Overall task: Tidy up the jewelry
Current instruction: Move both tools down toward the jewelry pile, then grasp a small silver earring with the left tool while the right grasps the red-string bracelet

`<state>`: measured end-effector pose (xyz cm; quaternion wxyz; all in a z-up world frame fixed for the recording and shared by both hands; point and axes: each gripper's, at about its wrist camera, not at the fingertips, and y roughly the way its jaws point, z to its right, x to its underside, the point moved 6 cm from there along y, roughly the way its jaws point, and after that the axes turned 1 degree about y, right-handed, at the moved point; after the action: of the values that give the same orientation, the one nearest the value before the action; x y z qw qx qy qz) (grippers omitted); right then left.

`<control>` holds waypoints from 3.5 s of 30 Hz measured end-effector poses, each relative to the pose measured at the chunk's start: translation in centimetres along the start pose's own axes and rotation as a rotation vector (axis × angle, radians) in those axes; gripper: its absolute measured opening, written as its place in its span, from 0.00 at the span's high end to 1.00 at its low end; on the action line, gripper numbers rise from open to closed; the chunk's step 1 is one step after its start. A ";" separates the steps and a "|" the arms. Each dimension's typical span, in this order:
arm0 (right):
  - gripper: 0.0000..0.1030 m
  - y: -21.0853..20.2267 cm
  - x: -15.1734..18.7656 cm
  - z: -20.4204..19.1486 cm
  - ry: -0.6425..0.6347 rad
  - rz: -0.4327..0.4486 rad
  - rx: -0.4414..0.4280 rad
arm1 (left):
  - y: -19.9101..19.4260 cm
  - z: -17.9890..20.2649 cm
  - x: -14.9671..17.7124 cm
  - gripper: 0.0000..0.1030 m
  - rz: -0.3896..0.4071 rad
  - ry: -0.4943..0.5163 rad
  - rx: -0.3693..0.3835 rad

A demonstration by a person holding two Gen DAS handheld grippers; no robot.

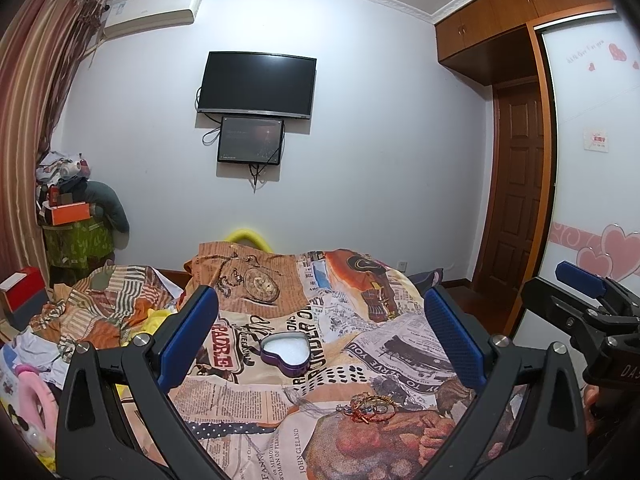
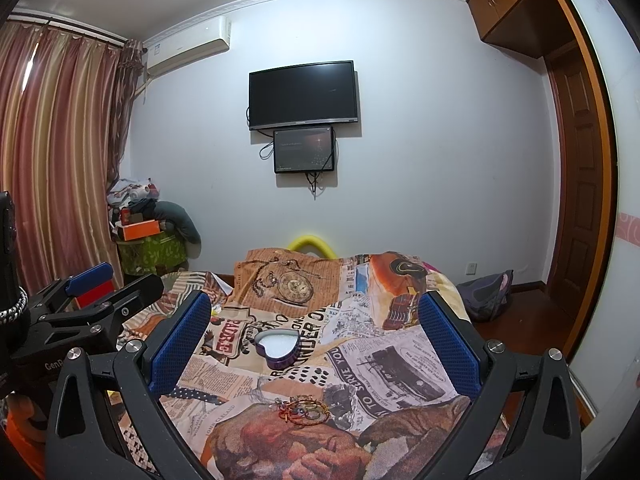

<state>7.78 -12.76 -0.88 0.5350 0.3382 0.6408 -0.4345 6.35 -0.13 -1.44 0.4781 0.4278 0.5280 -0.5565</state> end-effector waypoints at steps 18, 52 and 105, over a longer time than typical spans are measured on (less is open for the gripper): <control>0.00 3.1 2.0 2.0 0.024 -0.089 0.025 | 4.9 -0.6 2.4 0.00 -0.109 -0.012 0.011; 0.65 13.4 14.7 5.1 0.020 -0.648 -0.169 | 18.2 -0.5 18.6 0.72 -0.735 -0.066 0.204; 0.90 13.9 8.6 2.6 -0.003 -0.512 -0.208 | 16.1 -4.3 11.5 0.92 -0.529 -0.144 0.166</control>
<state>19.55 -9.91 -12.17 0.4407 0.1080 0.7456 -0.4881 20.00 3.44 -15.91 0.3157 0.2721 0.5385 -0.7323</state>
